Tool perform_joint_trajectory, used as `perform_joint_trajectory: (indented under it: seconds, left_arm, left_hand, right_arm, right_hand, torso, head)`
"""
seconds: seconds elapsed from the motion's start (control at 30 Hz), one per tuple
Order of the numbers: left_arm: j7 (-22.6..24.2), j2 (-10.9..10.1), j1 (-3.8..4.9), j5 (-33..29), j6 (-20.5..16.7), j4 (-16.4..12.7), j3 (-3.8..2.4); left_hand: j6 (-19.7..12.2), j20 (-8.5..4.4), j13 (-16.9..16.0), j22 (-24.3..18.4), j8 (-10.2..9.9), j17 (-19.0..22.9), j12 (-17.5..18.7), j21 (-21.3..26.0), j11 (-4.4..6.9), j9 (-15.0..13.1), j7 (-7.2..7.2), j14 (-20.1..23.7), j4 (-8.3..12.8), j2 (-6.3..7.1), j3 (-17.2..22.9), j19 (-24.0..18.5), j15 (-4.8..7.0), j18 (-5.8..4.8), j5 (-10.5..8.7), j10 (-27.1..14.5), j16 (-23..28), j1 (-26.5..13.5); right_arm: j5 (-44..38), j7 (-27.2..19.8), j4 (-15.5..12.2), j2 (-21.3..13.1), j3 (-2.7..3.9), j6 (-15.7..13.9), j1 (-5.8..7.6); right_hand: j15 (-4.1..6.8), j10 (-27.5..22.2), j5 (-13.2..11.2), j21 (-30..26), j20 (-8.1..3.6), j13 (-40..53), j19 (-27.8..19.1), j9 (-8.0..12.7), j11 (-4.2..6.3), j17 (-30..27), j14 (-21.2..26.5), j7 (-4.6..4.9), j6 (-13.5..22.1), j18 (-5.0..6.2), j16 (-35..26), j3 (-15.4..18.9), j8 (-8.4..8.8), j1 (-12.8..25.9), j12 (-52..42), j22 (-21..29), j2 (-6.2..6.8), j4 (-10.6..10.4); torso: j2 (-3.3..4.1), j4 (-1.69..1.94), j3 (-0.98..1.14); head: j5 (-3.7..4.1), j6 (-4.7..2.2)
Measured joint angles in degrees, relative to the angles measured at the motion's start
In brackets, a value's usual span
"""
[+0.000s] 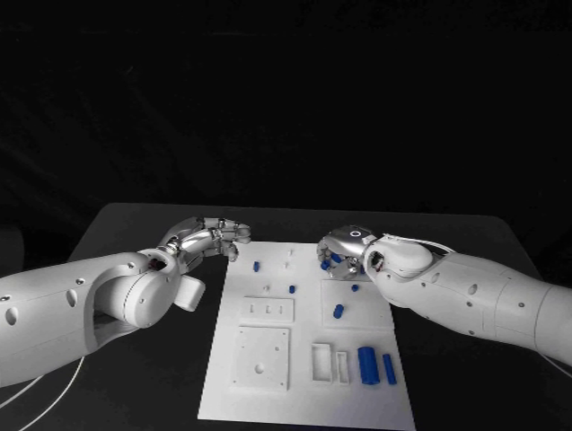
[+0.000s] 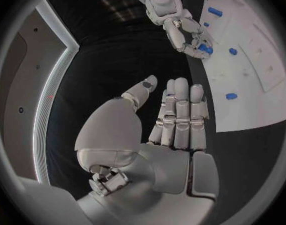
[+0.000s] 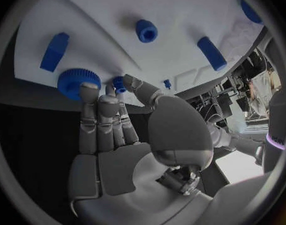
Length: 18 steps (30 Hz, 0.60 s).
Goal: Assemble the parts on the task board
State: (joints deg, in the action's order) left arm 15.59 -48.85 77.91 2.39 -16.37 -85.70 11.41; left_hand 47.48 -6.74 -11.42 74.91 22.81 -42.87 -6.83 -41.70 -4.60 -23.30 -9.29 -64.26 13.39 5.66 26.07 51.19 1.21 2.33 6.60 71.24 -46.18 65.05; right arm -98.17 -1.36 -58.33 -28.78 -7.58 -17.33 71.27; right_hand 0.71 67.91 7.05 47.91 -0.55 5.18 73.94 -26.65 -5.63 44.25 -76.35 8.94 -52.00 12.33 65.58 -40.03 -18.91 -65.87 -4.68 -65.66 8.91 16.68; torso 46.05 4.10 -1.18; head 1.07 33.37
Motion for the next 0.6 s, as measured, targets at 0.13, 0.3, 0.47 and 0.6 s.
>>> perform_joint_trajectory:
  seconds: [0.13,0.3,0.47,0.6]
  left_arm:
    - [-0.03,0.00,0.00,0.02,0.02,0.02,0.01]
    - [-0.07,-0.08,0.00,0.04,0.06,0.00,0.01]
    - [-0.12,-0.08,0.00,0.06,0.08,-0.03,0.01]
    - [-0.15,-0.08,0.00,0.07,0.11,-0.03,0.01]
  left_hand:
    - [0.00,0.00,-0.02,0.00,0.00,0.00,0.00,0.00,0.00,0.00,0.00,0.00,0.00,0.00,0.00,0.00,0.00,0.02,0.00,0.00,0.00,0.00]
    - [0.00,0.01,-0.05,0.00,0.00,0.00,0.00,0.00,0.00,-0.06,0.00,0.00,0.00,0.00,0.00,0.00,0.00,0.04,0.00,0.00,0.00,0.00]
    - [0.00,0.10,-0.04,-0.01,0.00,0.00,0.00,-0.22,0.01,-0.05,0.00,0.00,0.00,0.00,0.00,-0.08,0.00,0.06,0.00,0.00,0.00,0.00]
    - [0.00,0.10,-0.04,-0.01,0.00,0.01,0.00,-0.22,0.01,-0.05,0.00,0.00,0.00,0.00,0.00,-0.08,0.00,0.11,0.00,0.00,0.00,0.00]
  right_arm:
    - [-0.10,0.14,-0.16,0.09,0.00,0.02,0.00]
    - [-0.30,0.32,-0.12,0.19,0.04,0.05,0.04]
    - [-0.79,0.56,-0.12,0.26,0.07,0.05,0.07]
    - [-1.40,0.90,-0.15,0.23,0.09,0.00,0.11]
  right_hand:
    - [0.08,0.24,-0.16,0.00,0.00,0.13,0.00,0.00,0.24,-0.25,0.07,-0.04,-0.18,-0.01,0.23,-0.16,0.00,0.28,0.00,-0.08,-0.19,-0.16]
    - [0.23,0.61,-0.39,0.00,0.00,0.29,0.00,-0.01,0.21,-0.51,0.20,-0.12,-0.27,-0.01,0.32,-0.16,0.00,0.28,0.01,-0.15,-0.19,-0.16]
    - [0.48,1.65,-0.63,0.46,0.00,0.69,0.00,-0.26,0.63,-1.09,0.34,-0.57,-1.31,-0.01,0.72,-0.75,-0.38,0.48,-0.38,-0.52,-0.40,-0.08]
    - [0.93,3.13,-2.61,0.99,-0.10,1.72,0.29,-0.57,1.76,-1.90,0.35,-1.16,-2.95,-0.02,1.33,-2.78,-0.99,0.49,-0.89,-1.11,-0.39,-0.19]
  torso:
    - [0.04,0.00,-0.06]
    - [0.13,-0.03,-0.14]
    - [0.21,-0.10,-0.13]
    - [0.26,-0.14,-0.13]
  head:
    - [0.00,0.01]
    - [-0.03,0.01]
    - [-0.13,0.02]
    - [-0.21,-0.03]
